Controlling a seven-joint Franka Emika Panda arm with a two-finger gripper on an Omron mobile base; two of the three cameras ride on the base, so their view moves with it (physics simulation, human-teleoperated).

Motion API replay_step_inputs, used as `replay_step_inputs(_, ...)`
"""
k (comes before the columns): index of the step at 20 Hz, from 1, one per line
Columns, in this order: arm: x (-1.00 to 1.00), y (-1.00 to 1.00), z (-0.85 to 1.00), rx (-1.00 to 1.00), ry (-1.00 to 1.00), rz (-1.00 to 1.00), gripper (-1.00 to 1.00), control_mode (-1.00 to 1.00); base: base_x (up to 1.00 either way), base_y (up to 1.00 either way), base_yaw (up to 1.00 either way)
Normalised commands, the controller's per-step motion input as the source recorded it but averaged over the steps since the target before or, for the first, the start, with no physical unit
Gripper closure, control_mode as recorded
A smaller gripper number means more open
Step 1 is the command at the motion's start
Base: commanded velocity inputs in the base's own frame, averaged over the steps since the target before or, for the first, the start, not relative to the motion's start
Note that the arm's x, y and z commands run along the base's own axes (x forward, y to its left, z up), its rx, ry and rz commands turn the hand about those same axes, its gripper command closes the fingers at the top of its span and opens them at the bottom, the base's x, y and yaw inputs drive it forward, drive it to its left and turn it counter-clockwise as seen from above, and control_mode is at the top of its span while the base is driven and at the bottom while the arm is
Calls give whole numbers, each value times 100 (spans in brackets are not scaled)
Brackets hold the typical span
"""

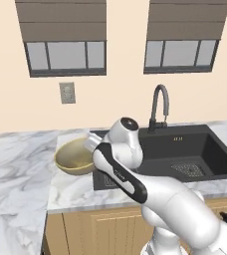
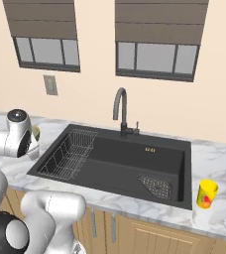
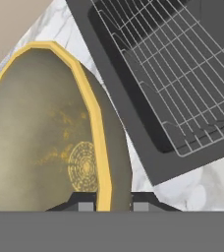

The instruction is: Pick the cup and bowl from the counter and place them on the counter next to the sink.

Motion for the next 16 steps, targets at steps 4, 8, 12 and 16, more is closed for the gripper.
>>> replay_step_inputs(4, 16, 0, -19, 0, 0, 0, 100, -100, 0, 0, 0)
replay_step_inputs(8, 29, 0, -30, 0, 0, 0, 100, -100, 0, 0, 0)
replay_step_inputs(12, 23, 0, -36, -1, 3, -1, 100, -100, 0, 0, 0)
replay_step_inputs(16, 17, 2, -36, -1, 5, -1, 100, -100, 0, 0, 0)
